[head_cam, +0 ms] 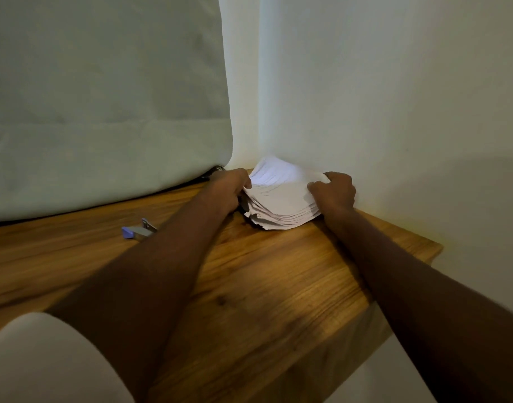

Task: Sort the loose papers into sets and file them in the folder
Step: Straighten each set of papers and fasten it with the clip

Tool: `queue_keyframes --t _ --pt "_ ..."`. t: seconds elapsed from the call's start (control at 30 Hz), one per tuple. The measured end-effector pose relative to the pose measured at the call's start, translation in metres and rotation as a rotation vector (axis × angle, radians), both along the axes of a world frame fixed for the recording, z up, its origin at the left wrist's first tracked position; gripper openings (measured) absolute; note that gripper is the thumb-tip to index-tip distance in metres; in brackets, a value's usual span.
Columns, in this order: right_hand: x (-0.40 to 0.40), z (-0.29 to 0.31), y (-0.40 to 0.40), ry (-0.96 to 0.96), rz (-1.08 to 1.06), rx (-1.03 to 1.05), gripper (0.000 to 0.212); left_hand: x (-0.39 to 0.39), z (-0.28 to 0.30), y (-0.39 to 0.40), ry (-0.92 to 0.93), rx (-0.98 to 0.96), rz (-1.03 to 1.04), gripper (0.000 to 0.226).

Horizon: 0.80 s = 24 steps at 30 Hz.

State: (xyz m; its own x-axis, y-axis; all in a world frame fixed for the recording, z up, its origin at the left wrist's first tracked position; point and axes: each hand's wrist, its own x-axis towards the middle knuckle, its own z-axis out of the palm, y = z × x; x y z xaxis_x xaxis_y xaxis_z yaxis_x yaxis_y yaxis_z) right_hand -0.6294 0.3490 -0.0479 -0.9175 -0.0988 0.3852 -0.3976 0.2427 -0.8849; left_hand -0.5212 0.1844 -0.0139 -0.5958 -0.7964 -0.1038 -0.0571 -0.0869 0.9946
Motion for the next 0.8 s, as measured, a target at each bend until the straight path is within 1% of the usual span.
queue_keyframes --t 0.03,0.07,0.13,0.17,0.2,0.27,0.3,0.37,0.43,0.5,0.67,0.73,0.8 --pt "-0.002 -0.001 0.000 -0.007 0.021 -0.067 0.026 0.003 -0.003 0.003 0.043 0.007 0.020 0.029" --pt "-0.003 -0.001 0.000 -0.002 0.034 -0.131 0.028 0.006 -0.006 0.007 0.068 0.000 0.046 0.027" --pt "-0.004 0.001 0.001 -0.015 0.042 -0.265 0.029 0.007 -0.014 0.005 0.143 -0.016 0.041 0.040" --pt "-0.006 0.002 0.002 -0.039 0.055 -0.346 0.028 0.007 -0.016 0.004 0.204 0.018 0.020 0.044" --pt "-0.007 0.003 0.004 -0.077 0.089 -0.439 0.028 0.009 -0.016 0.004 0.254 0.075 -0.020 0.043" --pt "-0.008 0.005 0.010 -0.208 0.216 -0.613 0.030 0.013 -0.013 0.005 0.361 0.243 -0.146 0.034" --pt "-0.009 0.006 0.013 -0.292 0.302 -0.698 0.035 0.016 -0.010 0.008 0.436 0.324 -0.222 0.031" --pt "-0.009 0.006 0.016 -0.475 0.492 -0.827 0.046 0.018 -0.009 0.013 0.533 0.350 -0.304 0.026" --pt "-0.003 0.009 0.017 -0.567 0.600 -0.828 0.044 0.020 -0.006 0.012 0.534 0.248 -0.277 0.028" --pt "0.006 0.013 0.019 -0.588 0.647 -0.789 0.039 0.027 -0.003 0.007 0.529 0.141 -0.239 0.033" --pt "0.033 0.023 0.030 -0.656 0.854 -0.815 0.040 0.070 0.011 0.001 0.559 -0.034 -0.250 0.032" --pt "0.048 0.026 0.029 -0.690 0.926 -0.735 0.046 0.102 0.017 -0.004 0.553 -0.122 -0.197 0.036" --pt "0.065 0.024 0.020 -0.697 1.017 -0.611 0.051 0.142 0.023 -0.010 0.497 -0.220 -0.136 0.040"
